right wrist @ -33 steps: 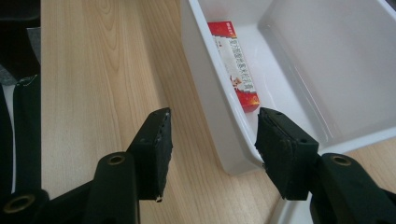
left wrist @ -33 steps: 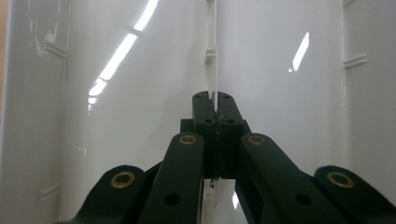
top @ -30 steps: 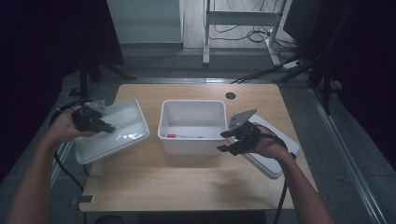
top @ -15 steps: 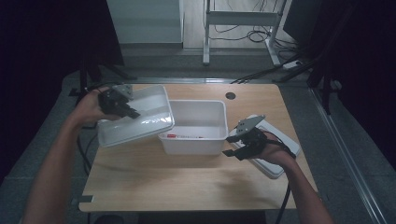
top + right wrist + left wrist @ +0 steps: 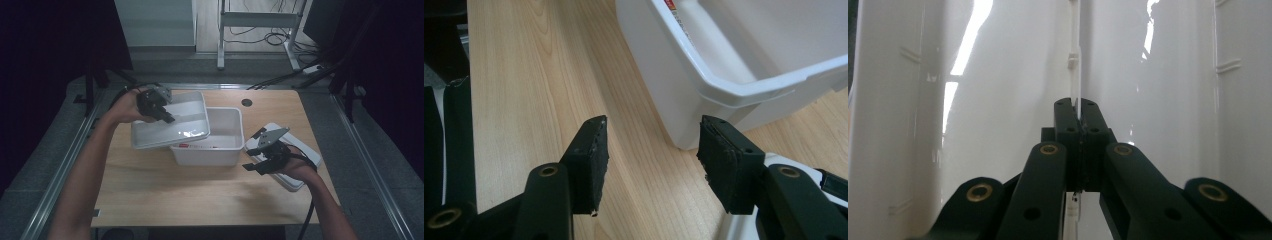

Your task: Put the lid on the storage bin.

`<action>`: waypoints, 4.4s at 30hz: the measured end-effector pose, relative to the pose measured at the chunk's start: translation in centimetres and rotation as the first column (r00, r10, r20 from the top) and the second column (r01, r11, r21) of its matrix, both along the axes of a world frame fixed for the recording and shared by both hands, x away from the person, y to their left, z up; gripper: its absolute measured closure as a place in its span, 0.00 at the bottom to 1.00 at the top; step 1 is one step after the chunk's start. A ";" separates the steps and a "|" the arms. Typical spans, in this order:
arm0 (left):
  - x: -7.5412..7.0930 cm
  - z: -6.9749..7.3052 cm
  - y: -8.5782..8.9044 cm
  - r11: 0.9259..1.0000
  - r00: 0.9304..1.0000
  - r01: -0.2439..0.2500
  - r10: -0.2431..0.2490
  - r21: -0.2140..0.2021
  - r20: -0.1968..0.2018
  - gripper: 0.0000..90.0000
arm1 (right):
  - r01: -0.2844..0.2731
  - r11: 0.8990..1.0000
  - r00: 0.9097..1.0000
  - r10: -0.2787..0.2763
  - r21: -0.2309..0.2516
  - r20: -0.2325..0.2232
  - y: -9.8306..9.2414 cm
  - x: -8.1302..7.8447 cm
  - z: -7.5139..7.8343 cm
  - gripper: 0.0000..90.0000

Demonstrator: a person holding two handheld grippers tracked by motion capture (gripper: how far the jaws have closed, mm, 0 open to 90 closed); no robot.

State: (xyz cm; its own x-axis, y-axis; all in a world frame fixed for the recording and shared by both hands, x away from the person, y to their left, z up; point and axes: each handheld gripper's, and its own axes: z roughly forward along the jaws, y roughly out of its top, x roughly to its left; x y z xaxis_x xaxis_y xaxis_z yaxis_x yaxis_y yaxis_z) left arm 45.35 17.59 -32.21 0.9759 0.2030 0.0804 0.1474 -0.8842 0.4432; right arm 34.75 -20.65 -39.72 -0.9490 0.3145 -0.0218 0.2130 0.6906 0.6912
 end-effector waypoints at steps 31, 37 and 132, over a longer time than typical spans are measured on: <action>3.6 -2.2 -8.8 0.988 0.988 0.151 -0.151 0.021 -0.034 1.00 | 0.044 0.999 0.999 -0.044 0.007 -0.017 -1.8 -0.7 -1.0 0.50; 3.8 -2.1 -9.9 0.985 0.985 0.171 -0.170 0.024 -0.035 1.00 | 0.048 0.999 0.999 -0.048 0.009 -0.019 -1.9 -0.7 -1.2 0.50; 2.8 -1.6 -6.7 0.994 0.997 0.074 -0.073 -0.077 0.021 0.54 | 0.137 0.990 0.990 -0.138 -0.020 -0.025 -4.4 0.7 -1.7 0.50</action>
